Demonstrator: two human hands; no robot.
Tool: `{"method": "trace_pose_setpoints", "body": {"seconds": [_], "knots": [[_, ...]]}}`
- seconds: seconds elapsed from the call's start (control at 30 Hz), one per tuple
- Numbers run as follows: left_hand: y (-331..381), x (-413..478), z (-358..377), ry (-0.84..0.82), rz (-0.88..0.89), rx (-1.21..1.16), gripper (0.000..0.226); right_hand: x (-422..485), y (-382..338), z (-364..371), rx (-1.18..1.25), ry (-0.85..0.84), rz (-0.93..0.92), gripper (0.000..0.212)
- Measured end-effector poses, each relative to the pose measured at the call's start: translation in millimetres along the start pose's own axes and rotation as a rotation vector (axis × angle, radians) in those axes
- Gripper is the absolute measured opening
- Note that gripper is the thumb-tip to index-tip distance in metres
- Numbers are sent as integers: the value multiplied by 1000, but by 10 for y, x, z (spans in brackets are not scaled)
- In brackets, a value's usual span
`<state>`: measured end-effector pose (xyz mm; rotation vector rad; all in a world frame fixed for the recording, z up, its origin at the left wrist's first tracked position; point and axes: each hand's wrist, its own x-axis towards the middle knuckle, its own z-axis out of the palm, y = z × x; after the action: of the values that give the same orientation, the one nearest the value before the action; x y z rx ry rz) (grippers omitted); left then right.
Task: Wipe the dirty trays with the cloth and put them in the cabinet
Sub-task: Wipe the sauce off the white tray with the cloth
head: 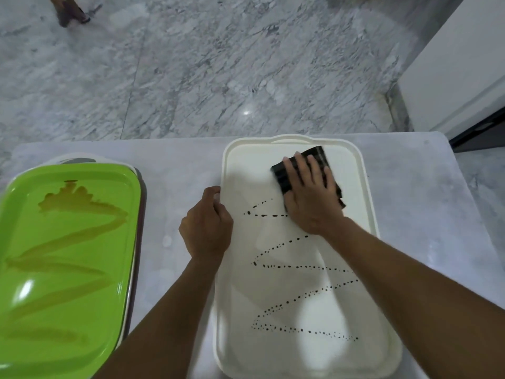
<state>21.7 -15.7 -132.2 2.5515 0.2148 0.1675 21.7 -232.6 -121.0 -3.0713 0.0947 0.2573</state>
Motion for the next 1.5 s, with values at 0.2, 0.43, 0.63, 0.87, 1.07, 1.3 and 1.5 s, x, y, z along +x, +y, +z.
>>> {"method": "trace_pose_setpoints", "body": {"seconds": [0.2,0.43,0.63,0.87,1.07,1.3,1.5], "knots": [[-39,-4,8,45,25,-37,30,-97,-859,120,70,-28,-218,74],[-34,4,35,76,43,-19,28,-126,-876,141,99,-31,-251,68],[-26,-7,37,11,47,87,20,-190,-767,134,93,-12,-262,65],[12,-35,18,31,26,113,22,-456,-270,126,56,-18,-206,65],[34,-45,-10,28,29,129,22,-855,354,129,6,15,-50,64],[11,1,-117,-101,303,162,41,-938,432,132,4,-3,9,65],[-335,-413,-289,-256,398,140,58,-937,448,152,3,-31,11,66]]}}
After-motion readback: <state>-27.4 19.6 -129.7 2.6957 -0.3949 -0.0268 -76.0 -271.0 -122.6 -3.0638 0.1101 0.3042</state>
